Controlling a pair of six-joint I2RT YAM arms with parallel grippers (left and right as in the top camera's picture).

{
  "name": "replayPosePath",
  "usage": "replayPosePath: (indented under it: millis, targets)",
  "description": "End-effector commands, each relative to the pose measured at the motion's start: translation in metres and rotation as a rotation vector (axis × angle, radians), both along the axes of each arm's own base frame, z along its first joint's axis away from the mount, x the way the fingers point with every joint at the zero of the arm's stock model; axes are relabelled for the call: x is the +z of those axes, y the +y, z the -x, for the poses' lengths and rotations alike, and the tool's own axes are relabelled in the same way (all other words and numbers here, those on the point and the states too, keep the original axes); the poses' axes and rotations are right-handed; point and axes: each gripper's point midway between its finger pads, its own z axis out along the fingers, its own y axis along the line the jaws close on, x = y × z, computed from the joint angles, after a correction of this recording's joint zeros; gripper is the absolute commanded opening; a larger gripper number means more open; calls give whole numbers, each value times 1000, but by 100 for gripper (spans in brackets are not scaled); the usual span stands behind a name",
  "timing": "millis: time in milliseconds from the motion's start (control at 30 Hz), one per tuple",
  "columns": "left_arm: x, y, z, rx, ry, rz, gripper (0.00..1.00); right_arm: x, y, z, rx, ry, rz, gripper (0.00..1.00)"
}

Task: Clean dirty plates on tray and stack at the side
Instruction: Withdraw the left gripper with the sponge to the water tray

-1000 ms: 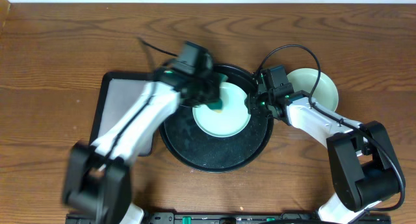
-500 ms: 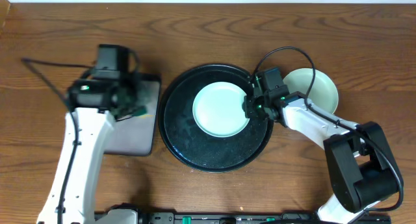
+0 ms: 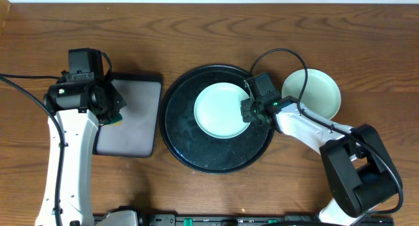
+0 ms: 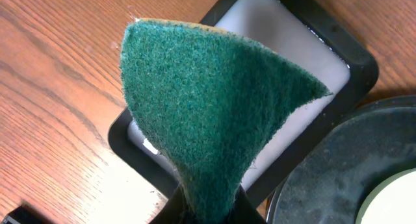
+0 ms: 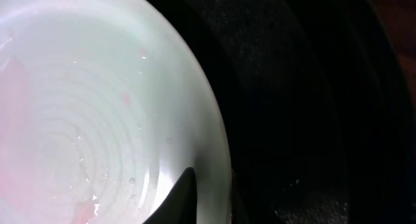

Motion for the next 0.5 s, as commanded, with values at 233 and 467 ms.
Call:
replayPosePath:
  millis: [233, 467]
  targets:
    - [-22, 5, -7, -12, -23, -36, 8, -12, 21, 11, 37, 15, -7, 1]
    - [-30, 6, -14, -60, -45, -58, 7, -2, 27, 1, 29, -22, -31, 1]
